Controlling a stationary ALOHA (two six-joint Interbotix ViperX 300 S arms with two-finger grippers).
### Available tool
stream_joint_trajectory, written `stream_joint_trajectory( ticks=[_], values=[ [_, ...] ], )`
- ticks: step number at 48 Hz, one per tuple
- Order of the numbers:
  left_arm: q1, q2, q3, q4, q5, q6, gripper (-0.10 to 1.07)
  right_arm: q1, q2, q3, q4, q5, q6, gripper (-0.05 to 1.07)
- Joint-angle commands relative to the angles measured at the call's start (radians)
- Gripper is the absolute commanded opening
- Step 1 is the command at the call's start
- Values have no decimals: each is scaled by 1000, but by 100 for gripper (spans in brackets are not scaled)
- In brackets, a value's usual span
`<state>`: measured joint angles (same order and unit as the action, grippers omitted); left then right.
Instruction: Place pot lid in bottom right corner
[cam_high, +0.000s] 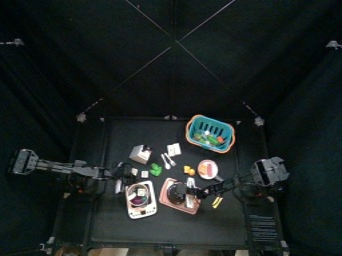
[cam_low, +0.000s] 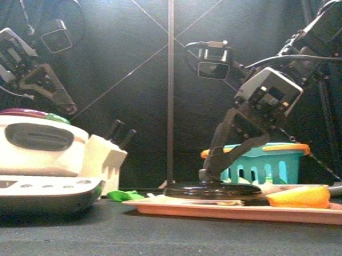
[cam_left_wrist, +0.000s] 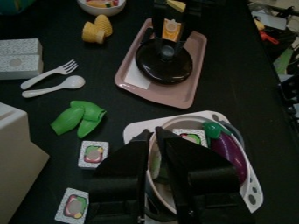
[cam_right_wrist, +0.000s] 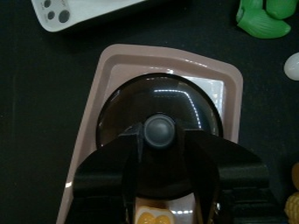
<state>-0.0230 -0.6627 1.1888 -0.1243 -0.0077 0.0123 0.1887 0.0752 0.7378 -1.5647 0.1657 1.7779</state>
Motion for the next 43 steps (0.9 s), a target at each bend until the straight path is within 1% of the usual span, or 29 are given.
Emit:
stream_joint_trajectory(
  ticks=[1, 3, 8, 14, 16, 18, 22, 24, 29, 32, 36, 43],
  values=[
    [3, 2, -12, 0, -9, 0, 59, -3, -49, -6, 2, 5, 0, 68],
    [3, 2, -12, 0, -9, 0, 59, -3, -58, -5, 2, 5, -2, 68],
    [3, 2, -12, 3, -8, 2, 59, 3, -121, 14, 11, 6, 0, 68],
    [6, 2, -15, 3, -8, 2, 59, 5, -233, 60, 63, 6, 0, 68],
    [6, 2, -14, 3, -8, 2, 59, 18, -278, 84, 97, 5, 0, 68],
    [6, 0, -12, 3, -6, 2, 59, 55, -327, 124, 146, 3, 0, 68],
    [5, 2, -12, 3, -6, 2, 59, 130, -396, 193, 233, 3, 3, 68],
    [6, 2, -12, 3, -6, 2, 59, 186, -423, 229, 298, 3, 3, 68],
    [6, 0, -11, 6, -6, 5, 59, 295, -442, 281, 442, 2, 2, 68],
    [6, 0, -12, 9, -8, 3, 59, 339, -439, 293, 497, 2, 2, 68],
    [6, 2, -11, 9, -9, 3, 59, 383, -428, 301, 549, 2, 2, 68],
    [6, 0, -11, 9, -8, 3, 59, 439, -410, 298, 598, 2, 2, 68]
  ],
)
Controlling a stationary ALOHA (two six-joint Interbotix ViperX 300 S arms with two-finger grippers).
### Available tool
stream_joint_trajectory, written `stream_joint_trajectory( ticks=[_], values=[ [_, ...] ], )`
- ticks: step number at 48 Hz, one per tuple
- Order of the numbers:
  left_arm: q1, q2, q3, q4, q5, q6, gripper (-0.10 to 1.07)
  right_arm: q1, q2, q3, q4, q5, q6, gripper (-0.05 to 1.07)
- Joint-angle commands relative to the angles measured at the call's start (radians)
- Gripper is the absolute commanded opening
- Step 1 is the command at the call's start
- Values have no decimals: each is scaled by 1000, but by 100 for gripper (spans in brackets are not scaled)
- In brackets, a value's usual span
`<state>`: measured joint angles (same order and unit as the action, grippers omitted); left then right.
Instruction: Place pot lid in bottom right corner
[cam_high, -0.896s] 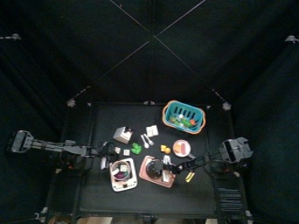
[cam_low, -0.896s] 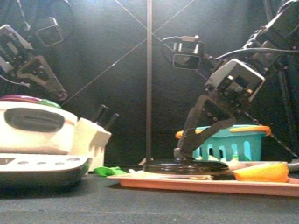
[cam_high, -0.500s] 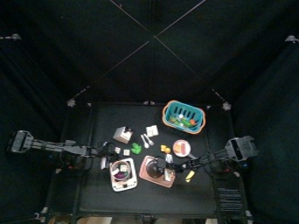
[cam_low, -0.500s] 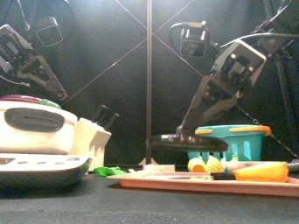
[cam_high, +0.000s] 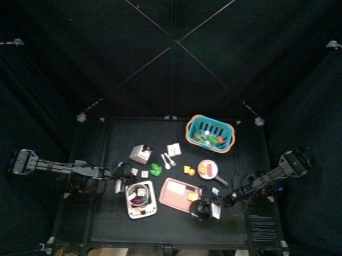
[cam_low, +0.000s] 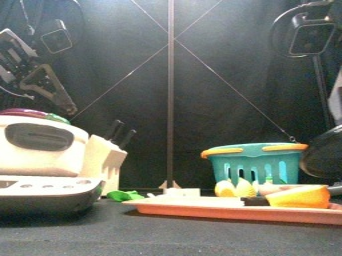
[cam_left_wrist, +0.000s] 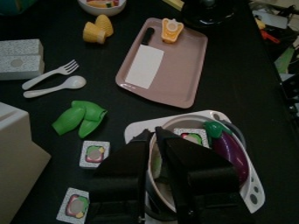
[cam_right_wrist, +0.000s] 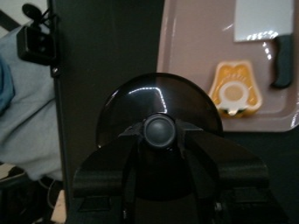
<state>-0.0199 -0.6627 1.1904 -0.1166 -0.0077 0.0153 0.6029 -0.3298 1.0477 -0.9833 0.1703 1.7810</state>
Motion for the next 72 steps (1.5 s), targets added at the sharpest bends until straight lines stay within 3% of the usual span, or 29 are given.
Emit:
stream_joint_trajectory(
  ticks=[1, 6, 26, 36, 51, 66, 72],
  values=[
    [3, 0, -12, 2, -8, 0, 59, 35, 0, -14, 23, -3, 0, 68],
    [3, 0, -14, 2, -8, 0, 59, 60, 18, -15, 49, -3, 0, 68],
    [3, 0, -12, 2, -8, 0, 59, 35, 130, -35, 95, -3, 0, 69],
    [3, 0, -14, 2, -9, 2, 59, 29, 114, -37, 109, 2, 0, 72],
    [3, 0, -15, 2, -9, 0, 59, 18, 72, -32, 87, 3, -3, 94],
    [3, 0, -12, 2, -9, 2, 59, -11, -14, -20, 29, 80, -3, 95],
    [-5, 0, -25, -11, 2, -6, 59, -63, -57, -17, -28, 150, -3, 95]
  ],
)
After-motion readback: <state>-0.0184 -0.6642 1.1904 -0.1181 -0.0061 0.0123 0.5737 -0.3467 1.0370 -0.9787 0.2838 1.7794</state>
